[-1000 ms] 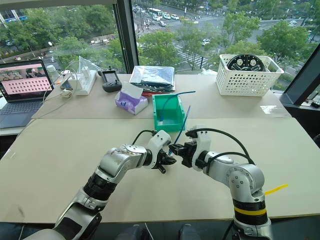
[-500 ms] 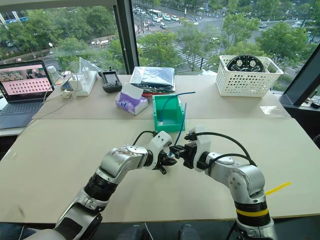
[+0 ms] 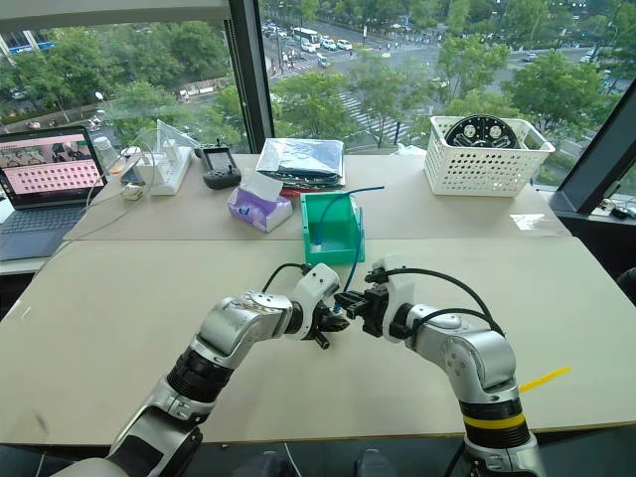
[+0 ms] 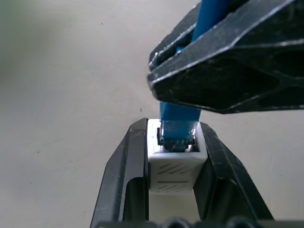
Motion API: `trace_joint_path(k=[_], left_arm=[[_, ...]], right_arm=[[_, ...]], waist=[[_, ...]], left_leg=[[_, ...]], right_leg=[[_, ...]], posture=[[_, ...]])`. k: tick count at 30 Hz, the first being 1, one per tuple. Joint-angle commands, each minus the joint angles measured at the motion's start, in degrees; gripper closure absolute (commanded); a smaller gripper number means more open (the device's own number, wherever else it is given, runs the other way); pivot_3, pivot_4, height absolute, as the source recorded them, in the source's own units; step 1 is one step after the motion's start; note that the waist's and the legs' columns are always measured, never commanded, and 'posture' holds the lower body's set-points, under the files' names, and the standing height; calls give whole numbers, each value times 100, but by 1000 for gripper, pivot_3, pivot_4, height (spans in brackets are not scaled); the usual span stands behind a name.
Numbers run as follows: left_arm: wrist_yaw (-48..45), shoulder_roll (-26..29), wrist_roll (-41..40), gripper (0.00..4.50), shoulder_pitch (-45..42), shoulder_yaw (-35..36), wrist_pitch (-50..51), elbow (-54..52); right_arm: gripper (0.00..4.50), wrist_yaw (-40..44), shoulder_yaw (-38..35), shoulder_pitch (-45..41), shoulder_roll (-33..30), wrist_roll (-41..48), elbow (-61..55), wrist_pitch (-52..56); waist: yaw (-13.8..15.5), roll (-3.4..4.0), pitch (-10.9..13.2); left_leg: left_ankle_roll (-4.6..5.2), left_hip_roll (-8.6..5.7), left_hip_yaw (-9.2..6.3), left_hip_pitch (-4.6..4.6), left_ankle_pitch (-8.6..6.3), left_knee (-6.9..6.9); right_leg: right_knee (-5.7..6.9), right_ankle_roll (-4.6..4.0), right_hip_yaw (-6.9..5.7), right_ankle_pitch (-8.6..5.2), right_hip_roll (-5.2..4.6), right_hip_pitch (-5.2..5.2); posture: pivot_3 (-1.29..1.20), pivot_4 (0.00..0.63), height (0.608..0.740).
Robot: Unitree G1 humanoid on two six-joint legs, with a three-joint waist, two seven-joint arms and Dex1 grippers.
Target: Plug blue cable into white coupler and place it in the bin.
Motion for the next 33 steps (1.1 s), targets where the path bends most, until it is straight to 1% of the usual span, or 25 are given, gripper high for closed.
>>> trace_joint_path(k=[1,2,4,6,8,11,13,15,18,20,22,25,27,28,29,32,33], left_arm=[[-119,-5,-224,2621,-78,194,-245,-459],[-141,25,-251,2239,-58,196,-242,-490],[-188,39,-373,1509,-33,320,-249,-508],[-359,118,-539,805,4,400,-251,-558],[-487,256,-624,9,52,396,-308,-615],[-456,435,-605,9,148,493,-480,-666],[-562,559,-740,9,247,636,-579,-814],[-711,749,-821,9,387,723,-778,-1011],[-672,917,-805,9,618,894,-1063,-1184],[-553,942,-777,9,721,983,-1178,-1246],[-409,944,-772,9,861,1110,-1279,-1376],[-152,972,-640,9,1046,1184,-1485,-1525],[21,977,-553,0,1159,1204,-1603,-1600],[94,963,-522,0,1204,1224,-1689,-1634],[145,951,-506,0,1231,1234,-1750,-1657],[327,889,-533,0,1280,1362,-1805,-1685],[434,934,-418,0,1297,1369,-1876,-1648]], right_arm=[[4500,-71,-431,59,173,319,309,252],[4500,-138,-566,9,183,333,307,230],[4500,-337,-1089,-310,196,622,314,291],[4500,-462,-1508,-755,79,901,364,421],[4500,-499,-1643,-1072,-24,995,452,519],[4500,-407,-1590,-1529,-155,979,672,516],[4500,-102,-1232,-1875,-388,658,929,259],[4500,276,-768,-2315,-574,167,1408,-224],[4500,793,12,-3134,-684,-898,2753,-1417],[4500,1066,335,-3593,-643,-1464,3705,-2220],[4500,1212,314,-4212,-407,-1749,5052,-2989],[4500,1369,287,-4918,-136,-2142,6701,-3881],[3648,1449,238,-5236,7,-2313,7443,-4242],[3531,1508,216,-5343,47,-2380,7684,-4365],[3133,1559,199,-5425,68,-2443,7873,-4471],[2124,1669,11,-5612,80,-2453,8174,-4626],[1767,1794,-61,-5653,45,-2420,8178,-4594]], waist=[[1,-2,1],[0,-1,1],[-17,0,1],[-25,4,9],[-25,8,12],[-32,8,13],[-32,8,13],[-48,10,18],[-88,12,21],[-101,12,21],[-102,10,23],[-116,9,25],[-128,10,26],[-131,10,26],[-130,11,26],[-127,14,29],[-129,14,30]], left_leg=[[0,0,-1,-4,0,-1],[0,1,1,-14,0,0],[0,-3,7,-23,0,0],[-1,-4,9,-34,1,0],[-6,-5,9,-42,5,1],[-6,-3,4,-38,5,-2],[-6,-4,4,-38,5,-4],[-6,-5,8,-40,5,-4],[-6,-6,16,-37,5,-3],[-9,-6,14,-34,7,-3],[-10,-8,13,-33,7,-4],[-11,-8,8,-39,7,-7],[-12,-9,10,-40,6,-13],[-13,-9,8,-42,6,-17],[-15,-9,6,-44,5,-20],[-19,-14,4,-51,2,-26],[-20,-14,3,-52,2,-27]], right_leg=[[1,-9,0,6,0,-5],[3,-23,2,14,-1,-17],[11,-24,9,16,-4,-31],[20,-26,12,17,-5,-47],[30,-27,14,17,-4,-58],[35,-32,9,13,3,-55],[35,-35,8,11,3,-56],[35,-35,10,11,1,-58],[35,-35,12,11,-1,-59],[34,-35,10,11,1,-56],[34,-35,9,11,0,-54],[33,-36,7,12,-3,-55],[34,-38,9,14,-7,-59],[40,-39,7,15,-8,-59],[55,-39,7,16,-9,-62],[65,-40,6,16,-17,-73],[65,-39,6,16,-18,-75]], posture=[[0,150,740],[0,150,740],[0,150,740],[0,150,740],[0,150,740],[0,150,740],[0,150,740],[0,150,740],[0,150,740],[0,150,740],[0,150,740],[0,150,740],[0,150,740],[0,150,740],[0,150,740],[0,150,740],[0,150,740]])
